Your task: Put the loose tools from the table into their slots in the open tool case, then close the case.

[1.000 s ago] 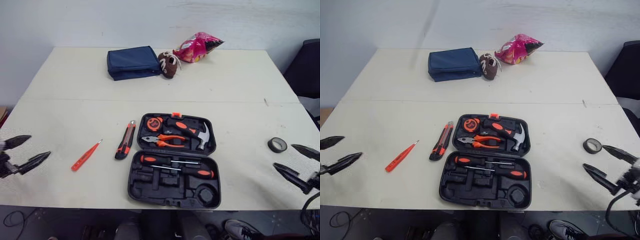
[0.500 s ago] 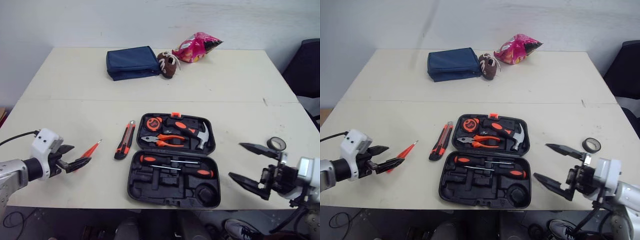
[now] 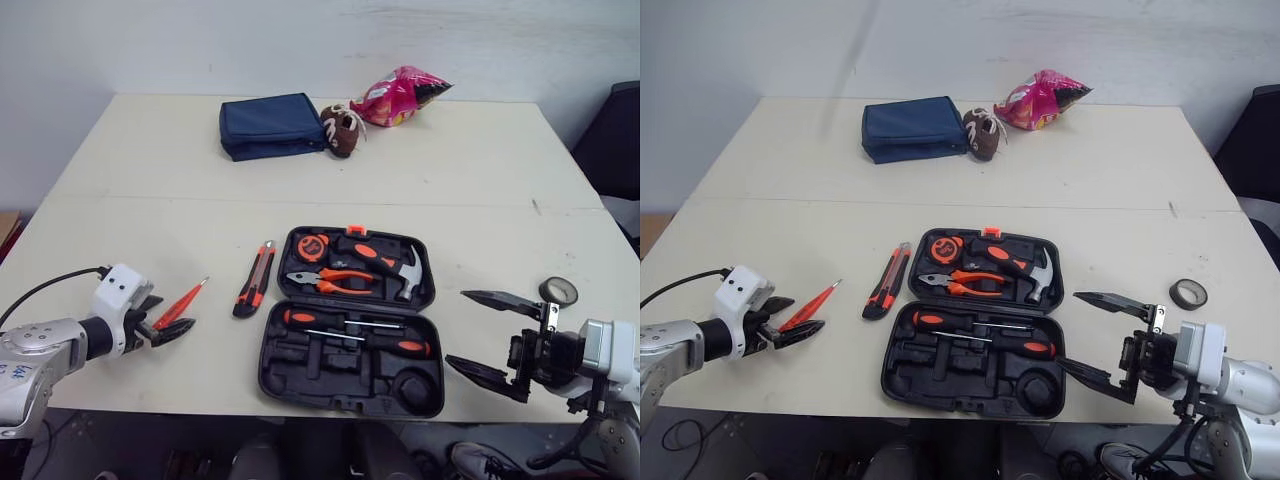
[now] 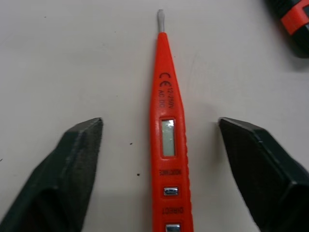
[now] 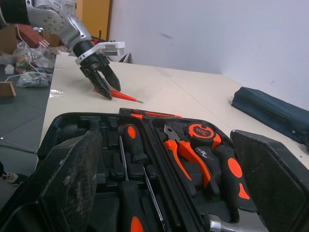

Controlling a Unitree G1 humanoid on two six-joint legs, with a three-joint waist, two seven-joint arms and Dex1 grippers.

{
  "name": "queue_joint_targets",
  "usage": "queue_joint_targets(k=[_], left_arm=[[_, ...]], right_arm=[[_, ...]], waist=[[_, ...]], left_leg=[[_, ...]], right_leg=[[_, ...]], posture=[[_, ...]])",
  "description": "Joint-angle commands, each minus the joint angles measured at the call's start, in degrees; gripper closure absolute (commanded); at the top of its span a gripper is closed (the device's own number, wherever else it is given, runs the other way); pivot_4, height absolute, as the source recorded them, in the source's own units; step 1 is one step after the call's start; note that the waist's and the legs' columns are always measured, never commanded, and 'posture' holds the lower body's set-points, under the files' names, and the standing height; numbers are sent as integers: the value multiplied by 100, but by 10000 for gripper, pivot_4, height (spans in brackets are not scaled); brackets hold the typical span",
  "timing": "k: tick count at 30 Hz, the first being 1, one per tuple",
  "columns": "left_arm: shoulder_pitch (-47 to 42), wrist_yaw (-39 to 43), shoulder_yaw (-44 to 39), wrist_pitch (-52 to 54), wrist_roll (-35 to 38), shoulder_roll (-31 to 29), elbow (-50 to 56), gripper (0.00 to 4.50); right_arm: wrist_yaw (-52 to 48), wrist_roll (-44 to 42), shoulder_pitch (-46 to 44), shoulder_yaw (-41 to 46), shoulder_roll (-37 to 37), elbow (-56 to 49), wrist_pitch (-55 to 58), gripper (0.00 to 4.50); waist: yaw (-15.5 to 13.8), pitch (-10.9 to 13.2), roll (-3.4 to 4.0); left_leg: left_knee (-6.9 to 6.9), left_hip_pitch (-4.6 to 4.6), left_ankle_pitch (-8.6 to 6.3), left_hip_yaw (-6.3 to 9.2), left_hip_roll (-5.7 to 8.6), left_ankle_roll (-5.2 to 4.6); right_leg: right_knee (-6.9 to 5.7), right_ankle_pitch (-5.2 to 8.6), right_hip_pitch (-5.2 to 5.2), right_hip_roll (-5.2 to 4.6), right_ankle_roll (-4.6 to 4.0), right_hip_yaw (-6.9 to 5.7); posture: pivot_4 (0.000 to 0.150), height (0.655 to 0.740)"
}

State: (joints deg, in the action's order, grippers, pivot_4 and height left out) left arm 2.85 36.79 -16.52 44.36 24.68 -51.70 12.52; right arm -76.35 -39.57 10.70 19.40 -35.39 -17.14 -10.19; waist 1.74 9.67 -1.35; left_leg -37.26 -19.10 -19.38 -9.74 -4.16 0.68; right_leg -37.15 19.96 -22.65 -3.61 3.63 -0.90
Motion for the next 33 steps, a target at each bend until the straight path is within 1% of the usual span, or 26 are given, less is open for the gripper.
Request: queue_joint_targets(k=[1, 4, 6, 8, 10, 13, 15, 18, 22, 24, 25, 28, 30, 31, 33], left_arm=[[165, 81, 207, 224, -20, 131, -125, 21335], [163, 55, 130, 49, -107, 165, -88, 34403], [99, 67, -42, -129, -54, 236, 69, 41953], [50, 89, -165, -245, -40, 240, 217, 41974], [-78, 220, -273, -628, -50, 201, 377, 41974], [-459, 1069, -196, -1737, -130, -263, 840, 41974], [-901, 1704, 110, -1936, 162, -407, 1060, 41974], [-1511, 2312, 697, -1751, 331, -628, 1064, 41974], [-2317, 3181, 1584, -1488, 485, -844, 1290, 41974], [-2809, 3473, 2199, -1157, 434, -826, 1474, 41974], [-3038, 3570, 2537, -1061, 293, -784, 1552, 41974], [-3544, 3503, 3337, -785, -186, -527, 1690, 41974], [-3837, 3357, 3747, -391, -366, -377, 1793, 41974], [-3968, 3297, 4010, -234, -592, -331, 1819, 41974], [-4104, 3167, 4297, -175, -909, -217, 1791, 41974]], right_arm=[[-23, -25, 7, 37, 23, 3, -131, 0], [9, -17, 5, 40, 5, -5, -131, 0], [31, 4, 4, 45, -9, -2, -128, 0], [73, 16, -3, 43, -30, -36, -105, 0], [123, 35, -22, 57, -59, -51, -85, 0], [184, 100, -35, 114, -164, 5, -28, 0], [149, 166, -16, 133, -281, 47, 1, 0], [170, 144, 1, 172, -438, 96, 164, 0], [-154, 88, 126, 153, -714, 147, 288, 0], [-298, 67, 214, 147, -855, 128, 384, 0], [-336, 60, 262, 133, -925, 90, 464, 0], [-315, 47, 346, 128, -976, -21, 589, 0], [-288, 39, 389, 151, -970, -89, 636, 0], [-263, 28, 414, 168, -960, -137, 659, 0], [-227, 13, 458, 191, -942, -211, 686, 0]], waist=[[-1, -3, 5], [-10, -5, 9], [-12, -6, 10], [-12, -5, 9], [-15, -3, 5], [-29, 8, -19], [-39, 5, -25], [-28, -2, -6], [9, 7, 1], [4, 9, -3], [-4, 9, -3], [-22, 9, -3], [-28, 11, -6], [-28, 11, -7], [-27, 12, -9]], left_leg=[[0, 0, 0, 0, 0, 0], [0, 0, -1, -2, 1, -2], [-1, 0, -1, -1, 1, -2], [-3, -1, -1, -1, 1, -2], [-4, -2, -1, 0, 1, -2], [-8, -9, 0, 5, 0, -2], [-9, -11, 0, 9, 0, -1], [-6, -7, -1, 4, 10, -4], [-8, -6, 4, -10, 10, -7], [-14, -7, 6, -11, 0, -3], [-15, -8, 7, -11, 0, -2], [-24, -9, 7, -11, 4, -2], [-28, -9, 7, -10, 8, -5], [-30, -11, 6, -10, 8, -5], [-37, -15, 5, -9, 5, -7]], right_leg=[[0, 0, 0, 0, 0, 0], [1, 0, 0, -2, 0, 1], [1, 0, 2, -2, 0, 1], [1, 0, 2, -2, 0, 0], [0, 0, 2, -2, 0, -1], [1, 0, 0, -2, 0, -7], [3, 0, 2, -3, 0, -11], [10, 0, 12, -10, 0, -9], [8, -1, 5, 6, 2, 6], [6, -1, 3, 19, 2, 9], [6, -1, 2, 21, 2, 9], [4, -4, 3, 26, 8, 18], [7, -7, 7, 28, 14, 29], [7, -8, 6, 30, 16, 31], [7, -8, 6, 32, 17, 32]], posture=[[1500, 7400], [1500, 7400], [1500, 7400], [1500, 7400], [1500, 7400], [1500, 7400], [1500, 7400], [1500, 7400], [1500, 7400], [1500, 7400], [1500, 7400], [1500, 7400], [1500, 7400], [1500, 7400], [1500, 7400]])
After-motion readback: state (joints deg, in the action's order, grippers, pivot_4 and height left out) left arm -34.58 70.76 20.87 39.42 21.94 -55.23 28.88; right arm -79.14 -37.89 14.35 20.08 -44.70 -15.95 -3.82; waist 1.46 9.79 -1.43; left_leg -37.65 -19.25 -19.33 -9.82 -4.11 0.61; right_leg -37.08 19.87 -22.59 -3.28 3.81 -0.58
